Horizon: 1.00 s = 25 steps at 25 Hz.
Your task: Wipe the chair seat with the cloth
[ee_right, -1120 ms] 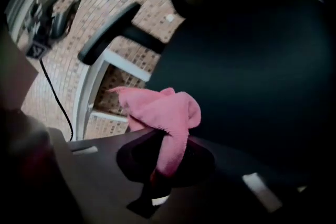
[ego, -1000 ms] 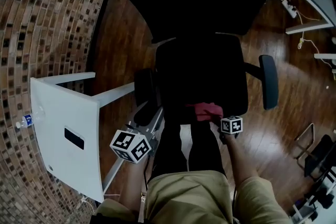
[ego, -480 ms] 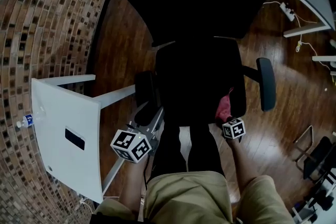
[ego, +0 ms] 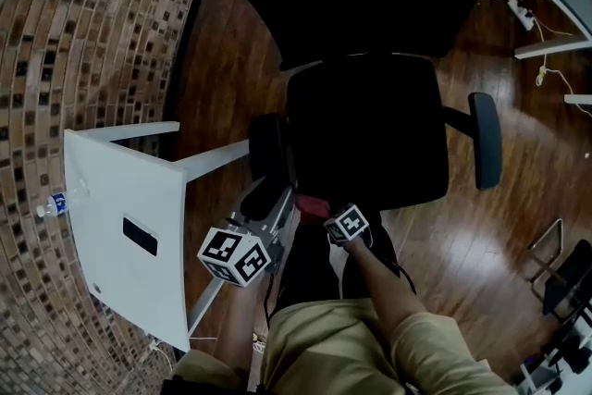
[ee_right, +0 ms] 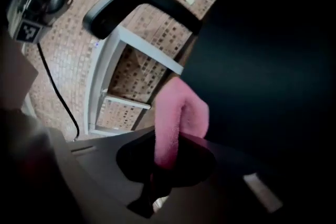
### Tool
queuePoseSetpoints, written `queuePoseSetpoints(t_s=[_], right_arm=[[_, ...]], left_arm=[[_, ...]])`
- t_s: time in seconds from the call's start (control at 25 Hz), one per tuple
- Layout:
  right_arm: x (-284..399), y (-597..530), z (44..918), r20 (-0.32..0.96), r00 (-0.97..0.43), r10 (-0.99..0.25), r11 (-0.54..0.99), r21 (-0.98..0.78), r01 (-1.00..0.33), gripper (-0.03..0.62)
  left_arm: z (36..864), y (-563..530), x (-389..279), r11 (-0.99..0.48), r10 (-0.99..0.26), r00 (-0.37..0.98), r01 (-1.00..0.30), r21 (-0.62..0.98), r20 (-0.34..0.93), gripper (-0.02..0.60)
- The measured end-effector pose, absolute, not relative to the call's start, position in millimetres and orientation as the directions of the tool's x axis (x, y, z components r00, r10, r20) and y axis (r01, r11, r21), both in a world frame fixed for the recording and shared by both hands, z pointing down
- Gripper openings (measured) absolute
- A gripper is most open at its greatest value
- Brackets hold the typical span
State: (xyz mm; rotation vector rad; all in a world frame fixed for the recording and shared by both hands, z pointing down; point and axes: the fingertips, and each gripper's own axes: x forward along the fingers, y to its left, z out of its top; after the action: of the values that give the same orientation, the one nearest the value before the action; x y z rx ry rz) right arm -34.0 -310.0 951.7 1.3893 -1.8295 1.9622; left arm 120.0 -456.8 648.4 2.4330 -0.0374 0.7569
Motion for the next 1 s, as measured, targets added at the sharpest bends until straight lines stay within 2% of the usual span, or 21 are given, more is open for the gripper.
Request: queuePoseSetpoints(t_s=[0.12, 0.24, 0.36, 0.52, 0.64, 0.76, 0.88, 1.0], right_arm=[[20, -247, 969, 0.733, -0.497, -0.464, -0.402, -0.674, -0.619, 0.015], [99, -158, 960, 0.846, -0.339, -0.411, -0.593, -0.531, -0.605, 0.017], [176, -68, 938, 0.932, -0.151, -0.330, -0.784, -0.359, -0.506, 0.015], [245, 13, 946, 0.953, 0.099, -0.285, -0.899, -0.231, -0.371, 0.016], [255, 10, 938, 0.932, 0.154, -0.327, -0.913, -0.269, -0.308, 0.017], [249, -33, 898, 0.868, 0.250, -0.430, -0.871, -0.325, -0.369, 0.015], [219, -99, 807, 0.704, 0.368, -0.608, -0.766, -0.396, -0.507, 0.015], [178, -139, 712, 0.548, 0.419, -0.724, -0.682, -0.479, -0.552, 0.015]], left_arm=[[651, -459, 118, -0.826, 0.142, 0.838, -0.193, 0.530, 0.527, 0.163], [652, -450, 124, -0.821, 0.161, 0.841, -0.177, 0.543, 0.517, 0.163], [648, -438, 133, -0.823, 0.191, 0.845, -0.140, 0.551, 0.500, 0.163], [649, -428, 135, -0.828, 0.219, 0.841, -0.108, 0.550, 0.495, 0.163], [652, -426, 130, -0.832, 0.226, 0.835, -0.101, 0.545, 0.501, 0.163], [647, -424, 134, -0.835, 0.255, 0.842, -0.057, 0.548, 0.476, 0.163], [636, -415, 138, -0.836, 0.299, 0.843, 0.005, 0.548, 0.447, 0.161], [616, -394, 147, -0.843, 0.344, 0.835, 0.074, 0.532, 0.429, 0.161]])
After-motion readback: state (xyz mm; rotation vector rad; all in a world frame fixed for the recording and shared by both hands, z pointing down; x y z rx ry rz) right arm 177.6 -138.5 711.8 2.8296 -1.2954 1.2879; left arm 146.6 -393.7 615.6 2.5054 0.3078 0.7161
